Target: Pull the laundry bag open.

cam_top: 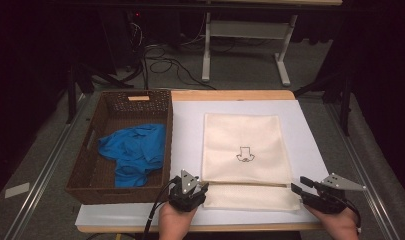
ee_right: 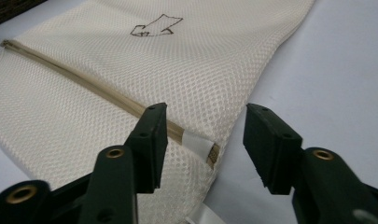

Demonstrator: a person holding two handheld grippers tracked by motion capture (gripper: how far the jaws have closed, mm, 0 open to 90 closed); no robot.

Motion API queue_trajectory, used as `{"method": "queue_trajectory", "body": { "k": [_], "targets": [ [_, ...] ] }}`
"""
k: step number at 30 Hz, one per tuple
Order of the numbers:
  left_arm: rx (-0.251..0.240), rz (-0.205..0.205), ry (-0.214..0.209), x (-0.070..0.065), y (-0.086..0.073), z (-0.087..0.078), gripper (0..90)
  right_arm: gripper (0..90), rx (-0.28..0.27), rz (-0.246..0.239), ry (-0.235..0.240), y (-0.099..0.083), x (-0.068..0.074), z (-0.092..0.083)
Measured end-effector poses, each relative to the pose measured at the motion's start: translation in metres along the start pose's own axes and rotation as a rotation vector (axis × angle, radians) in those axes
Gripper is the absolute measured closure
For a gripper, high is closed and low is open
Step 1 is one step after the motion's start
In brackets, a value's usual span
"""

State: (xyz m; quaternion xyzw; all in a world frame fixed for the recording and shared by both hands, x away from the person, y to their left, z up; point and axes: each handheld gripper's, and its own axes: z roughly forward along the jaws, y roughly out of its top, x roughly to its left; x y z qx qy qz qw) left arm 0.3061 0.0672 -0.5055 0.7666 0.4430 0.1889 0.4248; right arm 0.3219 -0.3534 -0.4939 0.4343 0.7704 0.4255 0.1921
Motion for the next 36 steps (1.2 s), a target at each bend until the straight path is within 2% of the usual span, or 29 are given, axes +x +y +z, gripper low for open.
{"method": "queue_trajectory", "body": {
  "k": [2,5,11,13,16,19,23,26,29,32,36],
  "targets": [
    [-0.006,0.005,-0.007,-0.001,0.001,0.001,54.1,40.9,-0.011,-0.011,-0.007,0.0,0.0,0.0],
    [-0.01,0.013,-0.016,-0.002,0.001,0.001,50.2,32.8,-0.014,0.002,-0.012,0.0,0.001,0.001],
    [-0.007,0.018,-0.04,-0.002,0.004,0.004,42.6,14.9,-0.026,-0.03,-0.028,0.002,0.006,0.005],
    [-0.004,0.032,-0.052,-0.003,0.006,0.005,41.8,13.7,-0.026,-0.022,-0.033,0.003,0.007,0.006],
    [-0.032,0.042,-0.054,-0.007,0.008,0.004,37.4,11.4,-0.041,-0.023,-0.035,0.005,0.008,0.004],
    [-0.064,0.071,-0.064,-0.012,0.013,0.0,32.3,10.4,-0.054,-0.003,-0.025,0.005,0.009,0.001],
    [-0.094,0.112,-0.063,-0.017,0.024,-0.006,23.0,10.0,-0.065,-0.014,-0.019,0.006,0.011,-0.001],
    [-0.123,0.103,-0.063,-0.015,0.032,-0.013,19.1,9.5,-0.074,-0.018,-0.016,0.007,0.013,-0.002],
    [-0.133,0.095,-0.047,-0.014,0.036,-0.018,14.6,9.0,-0.086,-0.021,-0.013,0.009,0.016,-0.003],
    [-0.136,0.103,-0.034,-0.014,0.04,-0.023,9.5,6.6,-0.086,-0.023,-0.011,0.011,0.017,-0.002],
    [-0.147,0.099,-0.036,-0.013,0.045,-0.03,8.0,6.2,-0.094,-0.031,-0.005,0.01,0.017,-0.002]
  ]
}}
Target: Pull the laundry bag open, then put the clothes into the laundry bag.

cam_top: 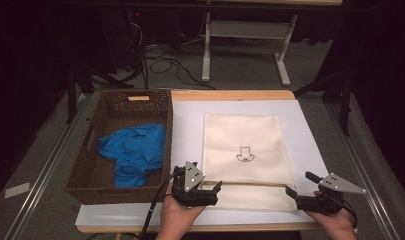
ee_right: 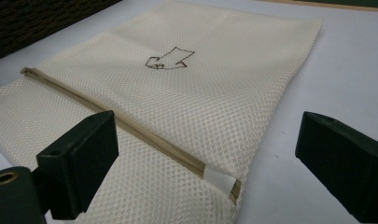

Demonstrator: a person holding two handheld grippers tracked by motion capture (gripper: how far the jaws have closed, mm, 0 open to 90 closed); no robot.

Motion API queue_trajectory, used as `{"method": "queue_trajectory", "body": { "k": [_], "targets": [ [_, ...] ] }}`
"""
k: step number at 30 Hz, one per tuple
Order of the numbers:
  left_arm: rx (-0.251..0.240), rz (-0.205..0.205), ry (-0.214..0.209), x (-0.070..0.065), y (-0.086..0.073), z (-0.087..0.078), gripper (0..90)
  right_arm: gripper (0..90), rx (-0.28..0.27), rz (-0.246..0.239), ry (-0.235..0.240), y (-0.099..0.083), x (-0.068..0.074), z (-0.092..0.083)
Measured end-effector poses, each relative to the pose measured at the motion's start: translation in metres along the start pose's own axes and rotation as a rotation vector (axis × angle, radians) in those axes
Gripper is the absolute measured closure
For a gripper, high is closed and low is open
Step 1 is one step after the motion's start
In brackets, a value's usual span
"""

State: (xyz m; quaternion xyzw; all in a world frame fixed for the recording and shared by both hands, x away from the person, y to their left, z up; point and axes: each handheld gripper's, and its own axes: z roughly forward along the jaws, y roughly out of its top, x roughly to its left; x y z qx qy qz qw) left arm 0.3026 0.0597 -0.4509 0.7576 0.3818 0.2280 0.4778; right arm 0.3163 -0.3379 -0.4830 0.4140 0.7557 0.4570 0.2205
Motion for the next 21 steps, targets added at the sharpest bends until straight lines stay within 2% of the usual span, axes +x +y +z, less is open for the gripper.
{"method": "queue_trajectory", "body": {
  "k": [2,6,10,13,17,21],
  "targets": [
    [-0.005,0.025,0.022,0.001,0.002,-0.003,8.0,4.7,0.002,0.0,-0.001,0.0,0.0,-0.001],
    [-0.038,0.008,0.016,0.005,0.009,-0.013,8.8,2.1,0.027,0.0,0.002,0.0,-0.001,0.001],
    [-0.061,0.019,0.062,0.009,0.015,-0.025,7.2,1.2,0.034,-0.027,0.009,0.0,0.0,0.002],
    [-0.068,0.008,0.078,0.016,0.015,-0.034,6.3,0.3,0.025,-0.032,0.012,0.0,0.002,0.003],
    [-0.063,0.003,0.123,0.028,0.013,-0.043,4.9,0.3,0.026,-0.043,0.008,0.0,0.002,0.004],
    [-0.077,-0.045,0.146,0.044,0.009,-0.057,3.6,0.3,0.028,-0.05,0.003,-0.001,0.001,0.006]
  ]
}}
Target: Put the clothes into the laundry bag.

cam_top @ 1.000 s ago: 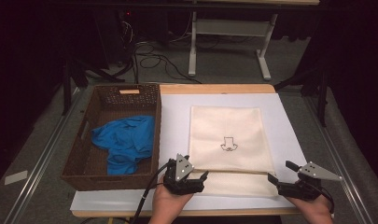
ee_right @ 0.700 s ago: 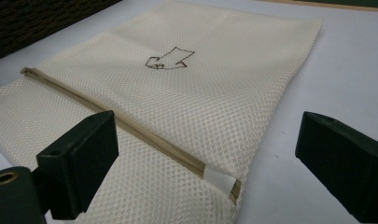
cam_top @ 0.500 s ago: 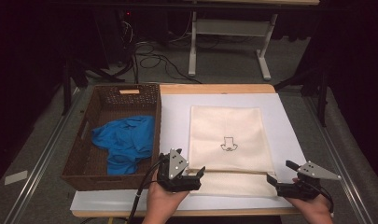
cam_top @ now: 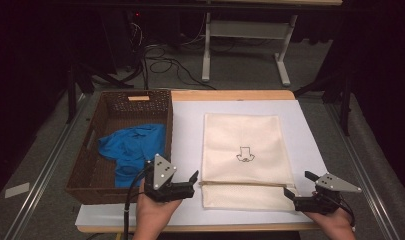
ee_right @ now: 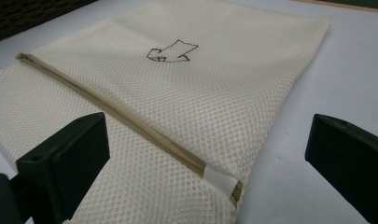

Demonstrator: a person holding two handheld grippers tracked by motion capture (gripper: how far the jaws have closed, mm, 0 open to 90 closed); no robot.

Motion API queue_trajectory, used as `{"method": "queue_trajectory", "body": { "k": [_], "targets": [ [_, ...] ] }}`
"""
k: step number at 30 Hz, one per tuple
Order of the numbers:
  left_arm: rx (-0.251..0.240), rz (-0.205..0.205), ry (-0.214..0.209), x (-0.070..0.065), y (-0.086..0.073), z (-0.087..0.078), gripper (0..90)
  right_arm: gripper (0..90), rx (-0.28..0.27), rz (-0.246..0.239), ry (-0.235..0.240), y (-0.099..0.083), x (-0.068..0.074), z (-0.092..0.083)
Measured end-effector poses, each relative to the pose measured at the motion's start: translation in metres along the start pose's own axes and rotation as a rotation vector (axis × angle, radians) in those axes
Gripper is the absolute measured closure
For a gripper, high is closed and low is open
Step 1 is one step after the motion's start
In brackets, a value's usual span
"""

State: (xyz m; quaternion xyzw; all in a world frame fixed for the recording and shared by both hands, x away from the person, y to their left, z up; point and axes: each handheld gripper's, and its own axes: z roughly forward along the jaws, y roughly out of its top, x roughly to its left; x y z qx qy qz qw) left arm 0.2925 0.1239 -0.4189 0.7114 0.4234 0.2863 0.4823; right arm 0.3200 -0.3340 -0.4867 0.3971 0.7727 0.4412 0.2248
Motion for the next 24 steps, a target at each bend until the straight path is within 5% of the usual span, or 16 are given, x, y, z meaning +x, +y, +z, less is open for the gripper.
{"method": "queue_trajectory", "body": {
  "k": [5,24],
  "targets": [
    [-0.019,-0.051,0.05,0.022,-0.004,-0.013,3.5,0.3,-0.011,0.007,-0.004,-0.002,-0.001,-0.001],
    [-0.058,-0.129,0.255,0.09,-0.025,-0.069,1.9,0.3,-0.032,0.003,-0.011,-0.001,-0.004,-0.006]
  ]
}}
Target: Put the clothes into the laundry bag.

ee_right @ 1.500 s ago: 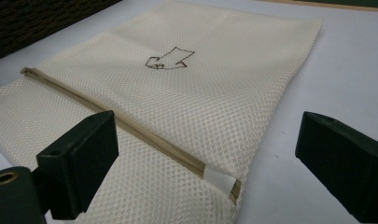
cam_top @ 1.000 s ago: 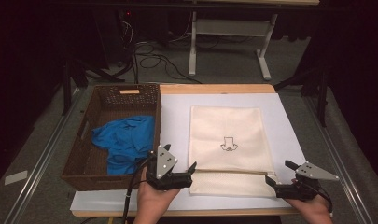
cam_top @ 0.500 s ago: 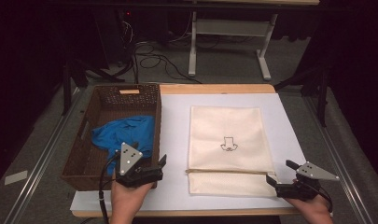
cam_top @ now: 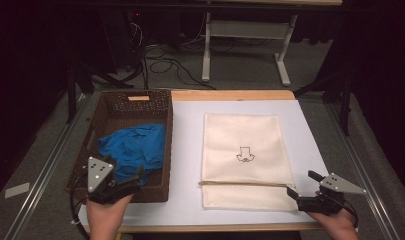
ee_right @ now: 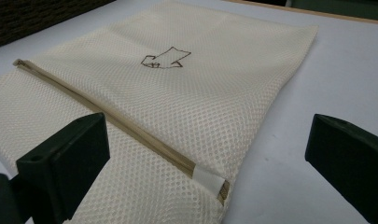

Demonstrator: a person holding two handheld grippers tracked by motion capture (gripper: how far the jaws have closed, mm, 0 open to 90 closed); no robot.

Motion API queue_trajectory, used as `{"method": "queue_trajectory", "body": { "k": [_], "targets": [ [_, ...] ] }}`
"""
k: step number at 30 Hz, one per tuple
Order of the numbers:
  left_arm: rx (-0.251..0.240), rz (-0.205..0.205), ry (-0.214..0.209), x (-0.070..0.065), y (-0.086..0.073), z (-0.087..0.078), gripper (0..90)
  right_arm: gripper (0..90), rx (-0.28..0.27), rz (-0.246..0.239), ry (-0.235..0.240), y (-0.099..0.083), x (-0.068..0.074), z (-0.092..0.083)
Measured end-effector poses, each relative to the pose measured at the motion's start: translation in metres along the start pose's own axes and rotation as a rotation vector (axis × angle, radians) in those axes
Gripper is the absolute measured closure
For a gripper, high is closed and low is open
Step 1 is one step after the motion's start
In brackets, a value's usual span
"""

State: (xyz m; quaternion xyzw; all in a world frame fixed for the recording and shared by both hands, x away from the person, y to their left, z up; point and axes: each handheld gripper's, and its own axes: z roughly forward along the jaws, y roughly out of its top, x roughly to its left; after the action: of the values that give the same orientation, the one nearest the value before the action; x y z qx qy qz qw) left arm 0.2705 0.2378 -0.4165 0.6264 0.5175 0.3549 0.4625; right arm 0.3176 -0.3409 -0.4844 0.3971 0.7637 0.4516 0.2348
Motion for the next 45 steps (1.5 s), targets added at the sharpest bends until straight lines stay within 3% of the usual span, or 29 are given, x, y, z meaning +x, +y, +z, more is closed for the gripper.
{"method": "queue_trajectory", "body": {
  "k": [6,11,16,20,22,26,29,34,40,45],
  "targets": [
    [-0.025,-0.029,0.054,0.018,-0.003,-0.011,1.7,0.3,-0.001,0.0,0.005,0.0,0.002,0.001],
    [-0.042,-0.029,0.053,0.016,-0.004,-0.011,2.6,0.3,-0.001,0.004,0.001,0.002,0.001,0.001],
    [-0.051,-0.057,0.029,0.013,-0.003,-0.004,4.5,0.3,-0.004,0.006,0.001,0.0,0.0,0.002],
    [-0.034,-0.087,0.008,0.004,0.002,0.009,5.4,0.3,-0.004,0.015,-0.001,0.0,-0.003,0.003],
    [-0.013,-0.078,0.004,-0.002,0.008,0.017,5.0,0.3,-0.004,0.013,0.009,-0.001,-0.003,0.003],
    [-0.024,-0.052,0.014,-0.013,0.024,0.023,5.2,0.3,0.003,0.004,0.023,-0.001,0.0,0.003],
    [-0.02,-0.057,0.009,-0.013,0.034,0.03,5.2,0.3,-0.005,0.002,0.026,0.0,0.001,0.002],
    [-0.011,-0.03,0.025,-0.014,0.046,0.041,5.2,0.3,-0.007,0.008,0.029,0.0,-0.001,0.002],
    [0.044,-0.012,0.04,-0.01,0.052,0.062,5.0,0.3,-0.006,0.005,0.024,-0.001,0.0,0.0],
    [0.075,-0.057,0.026,-0.001,0.051,0.081,5.9,0.3,0.0,0.009,0.024,-0.002,0.0,0.0]
  ]
}}
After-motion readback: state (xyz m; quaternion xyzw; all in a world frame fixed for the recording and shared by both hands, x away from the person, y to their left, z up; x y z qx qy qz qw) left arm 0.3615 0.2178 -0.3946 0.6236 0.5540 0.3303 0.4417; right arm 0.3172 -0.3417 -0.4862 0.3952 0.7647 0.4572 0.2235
